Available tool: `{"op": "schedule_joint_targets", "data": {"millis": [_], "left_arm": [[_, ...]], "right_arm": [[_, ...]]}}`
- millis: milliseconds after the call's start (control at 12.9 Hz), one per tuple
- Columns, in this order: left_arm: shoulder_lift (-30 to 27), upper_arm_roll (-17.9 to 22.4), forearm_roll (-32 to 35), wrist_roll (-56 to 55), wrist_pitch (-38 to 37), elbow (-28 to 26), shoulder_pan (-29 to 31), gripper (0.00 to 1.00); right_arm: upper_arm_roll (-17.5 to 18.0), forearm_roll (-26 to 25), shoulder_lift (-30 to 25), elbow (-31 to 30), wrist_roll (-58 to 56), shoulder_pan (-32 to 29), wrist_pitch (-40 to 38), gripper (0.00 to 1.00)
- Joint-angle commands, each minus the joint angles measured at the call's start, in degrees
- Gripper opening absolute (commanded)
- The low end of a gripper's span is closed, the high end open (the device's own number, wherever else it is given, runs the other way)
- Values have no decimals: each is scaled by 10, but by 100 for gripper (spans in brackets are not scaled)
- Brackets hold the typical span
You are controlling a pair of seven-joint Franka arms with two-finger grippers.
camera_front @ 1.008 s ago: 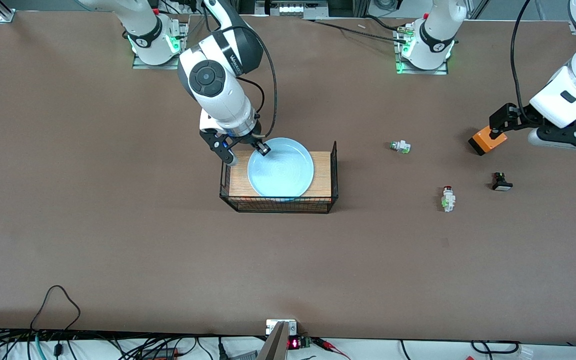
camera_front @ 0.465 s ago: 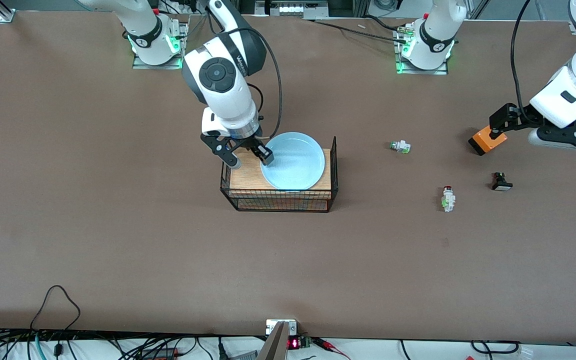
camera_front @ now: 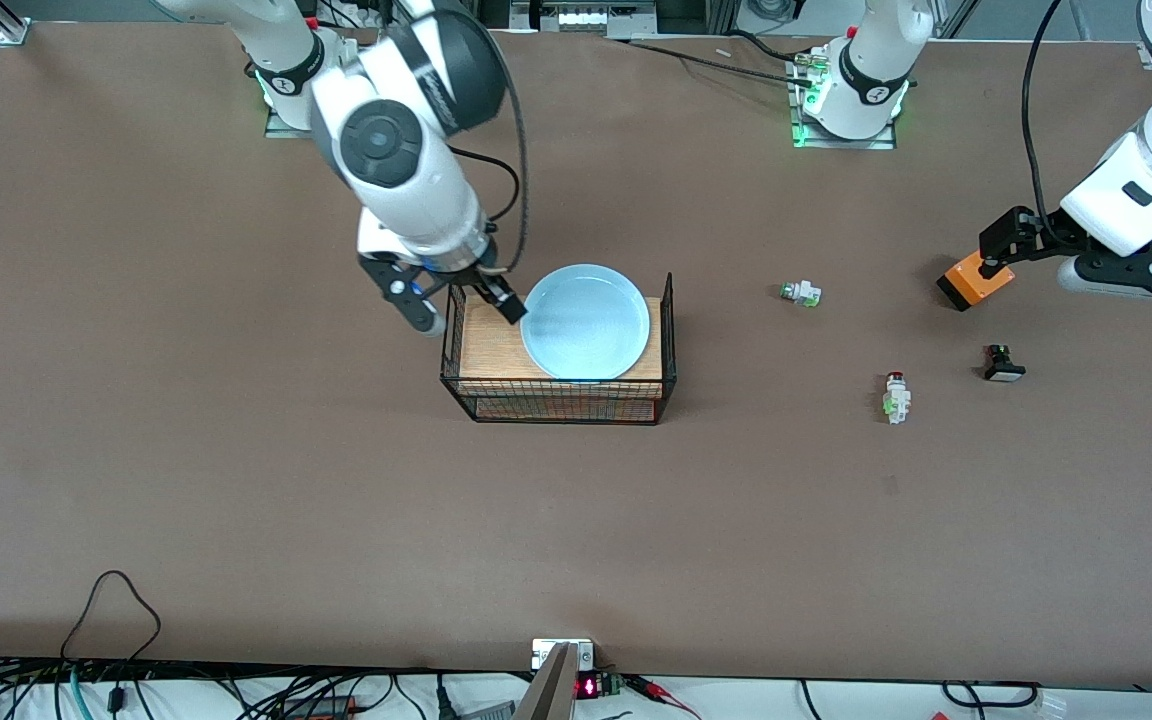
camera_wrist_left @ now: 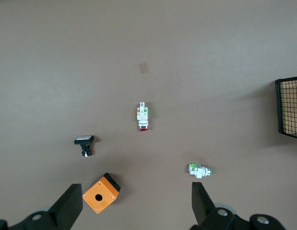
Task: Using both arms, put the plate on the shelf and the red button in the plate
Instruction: 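Open the right gripper and withdraw it from the plate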
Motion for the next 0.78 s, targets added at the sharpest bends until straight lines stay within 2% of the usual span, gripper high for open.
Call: {"op": "schedule_joint_targets", "data": {"millis": [0, 233, 543, 698], "left_arm": [[9, 1, 10, -4, -14, 18, -1, 100], [23, 6, 9, -6, -34, 15, 4, 100], [116, 9, 30, -5, -36, 16, 9, 100], [168, 8, 43, -10, -13, 15, 12, 100]], "right_arm": [[-34, 1, -2, 74, -57, 2, -92, 100], [-70, -34, -34, 79, -304, -27, -135, 100], [-70, -102, -60, 76, -631, -120, -139, 100], [-69, -104, -73, 72, -749, -181, -140, 100]]}}
